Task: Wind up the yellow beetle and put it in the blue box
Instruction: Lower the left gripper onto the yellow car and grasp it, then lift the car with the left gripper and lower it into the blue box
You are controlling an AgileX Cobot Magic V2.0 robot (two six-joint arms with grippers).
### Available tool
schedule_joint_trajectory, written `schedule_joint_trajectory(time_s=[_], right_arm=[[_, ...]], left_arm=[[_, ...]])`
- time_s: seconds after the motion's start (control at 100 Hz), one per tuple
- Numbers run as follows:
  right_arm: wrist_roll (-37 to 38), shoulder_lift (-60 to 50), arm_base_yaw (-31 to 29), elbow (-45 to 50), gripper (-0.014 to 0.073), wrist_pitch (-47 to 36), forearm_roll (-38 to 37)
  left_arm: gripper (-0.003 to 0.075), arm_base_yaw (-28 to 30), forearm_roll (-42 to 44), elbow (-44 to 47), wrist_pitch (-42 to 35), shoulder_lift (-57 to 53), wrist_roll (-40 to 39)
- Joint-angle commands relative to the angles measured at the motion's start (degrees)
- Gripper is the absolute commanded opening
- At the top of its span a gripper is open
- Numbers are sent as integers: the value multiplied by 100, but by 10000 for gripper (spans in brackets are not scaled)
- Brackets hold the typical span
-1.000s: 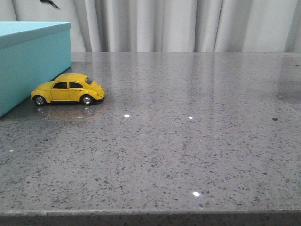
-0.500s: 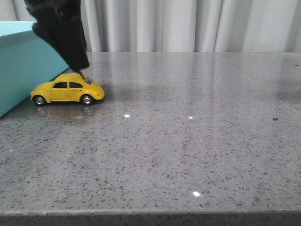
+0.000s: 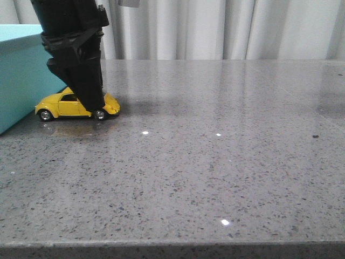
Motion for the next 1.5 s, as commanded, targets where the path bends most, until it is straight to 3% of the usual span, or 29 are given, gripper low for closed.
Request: schedule_joint_trajectory(time_s=[0.0,0.31,0.45,0.69,0.98,1.15,1.29,1.49], right_arm=[[-54,-187,-21,-141,624,-270,-48],[-54,-187,-21,-141,624,-270,-48],[-54,-187,-21,-141,624,-270,-48],[-54,-187,-21,-141,624,-281,-48],[-54,-187,-21,-141,624,-345,-42],[-54,-187,-21,-141,624,-338,-42],[-54,-187,-21,-141,624,-368,-42],[-54,-187,-21,-141,624,-368,-42]], left_arm=[[382,-38,-51,-189,-76,-240,-4],[143,-38,-16,-189,-69,-240,-4],[97,-38,-6,-189,-69,-240,-4],[92,-38,-18,-819,243,-251,-203],[90,-27,134,-2756,651,-251,-1634],[83,-15,1272,-3713,804,-251,-3306],[83,209,1881,-3947,990,-251,-4260],[83,969,1885,-3915,990,-251,-4976]])
